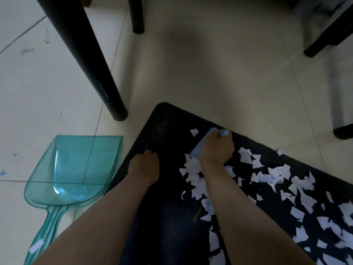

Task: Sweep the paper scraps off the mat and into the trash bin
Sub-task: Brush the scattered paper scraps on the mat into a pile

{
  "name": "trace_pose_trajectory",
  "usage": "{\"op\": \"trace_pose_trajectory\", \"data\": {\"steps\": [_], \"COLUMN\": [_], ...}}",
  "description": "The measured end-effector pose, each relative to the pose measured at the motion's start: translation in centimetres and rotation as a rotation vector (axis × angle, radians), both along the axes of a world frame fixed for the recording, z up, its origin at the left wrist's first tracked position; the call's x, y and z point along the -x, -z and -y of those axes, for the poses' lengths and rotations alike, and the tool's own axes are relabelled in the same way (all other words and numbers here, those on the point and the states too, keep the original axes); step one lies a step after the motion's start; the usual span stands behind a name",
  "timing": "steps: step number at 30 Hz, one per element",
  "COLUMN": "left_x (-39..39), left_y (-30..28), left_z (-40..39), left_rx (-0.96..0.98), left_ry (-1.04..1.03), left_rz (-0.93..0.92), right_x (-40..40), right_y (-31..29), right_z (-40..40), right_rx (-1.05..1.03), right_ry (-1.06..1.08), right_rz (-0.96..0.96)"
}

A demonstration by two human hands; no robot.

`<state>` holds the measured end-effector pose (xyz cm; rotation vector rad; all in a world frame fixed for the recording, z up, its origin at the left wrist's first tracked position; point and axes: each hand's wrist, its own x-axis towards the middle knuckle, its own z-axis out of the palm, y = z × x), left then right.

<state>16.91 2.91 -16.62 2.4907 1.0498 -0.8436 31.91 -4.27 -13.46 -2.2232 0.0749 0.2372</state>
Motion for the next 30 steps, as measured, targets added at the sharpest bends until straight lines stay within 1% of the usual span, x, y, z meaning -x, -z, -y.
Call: {"op": "trace_pose_trajectory", "data": {"steps": [2,4,5,7,11,14,16,18,19,21,23,25,27,29,30], "left_x": [-0.2,-0.5,-0.6,-0.7,-1.0,-1.0,-0.9,-1.0,-1.0,-1.2,-1.3,-1.3,-1.6,-1.8,-1.8], "left_y": [-0.2,-0.3,-0.4,-0.5,-0.1,0.4,0.5,0.4,0.3,0.3,0.2,0.1,-0.1,0.0,0.1], "left_z": [0.1,0.6,0.9,1.5,2.2,2.3,2.2,2.1,2.1,2.2,2.4,2.6,3.0,3.5,3.7], "left_rx": [0.007,0.007,0.004,-0.014,0.008,0.049,0.061,0.076,0.078,0.069,0.066,0.061,0.049,0.047,0.052], "left_ry": [-0.015,-0.032,-0.041,-0.044,0.009,0.054,0.059,0.051,0.049,0.055,0.056,0.038,0.028,0.040,0.047], "left_rz": [-0.011,-0.023,-0.024,-0.003,0.052,0.039,0.026,0.024,0.025,0.023,0.012,0.007,0.029,0.052,0.055], "right_x": [0.1,0.2,0.5,1.2,2.1,0.8,-0.1,-0.7,-0.9,-1.4,-1.6,-1.5,-1.1,-0.7,-0.7], "right_y": [-0.4,-0.7,-1.0,-1.8,-1.6,0.0,0.8,1.4,1.6,1.3,0.1,-1.5,-2.7,-3.2,-3.0], "right_z": [1.9,2.6,2.4,1.5,-1.3,-1.6,-0.3,1.7,2.9,5.3,7.2,7.5,6.5,4.4,3.2], "right_rx": [-0.045,-0.208,-0.286,-0.365,-0.387,-0.327,-0.235,-0.137,-0.102,-0.081,-0.131,-0.251,-0.346,-0.447,-0.461], "right_ry": [0.106,0.200,0.226,0.194,0.004,-0.012,0.016,0.072,0.103,0.181,0.267,0.313,0.269,0.179,0.120], "right_rz": [0.018,-0.021,-0.059,-0.147,-0.320,-0.370,-0.342,-0.247,-0.211,-0.200,-0.193,-0.185,-0.238,-0.313,-0.346]}}
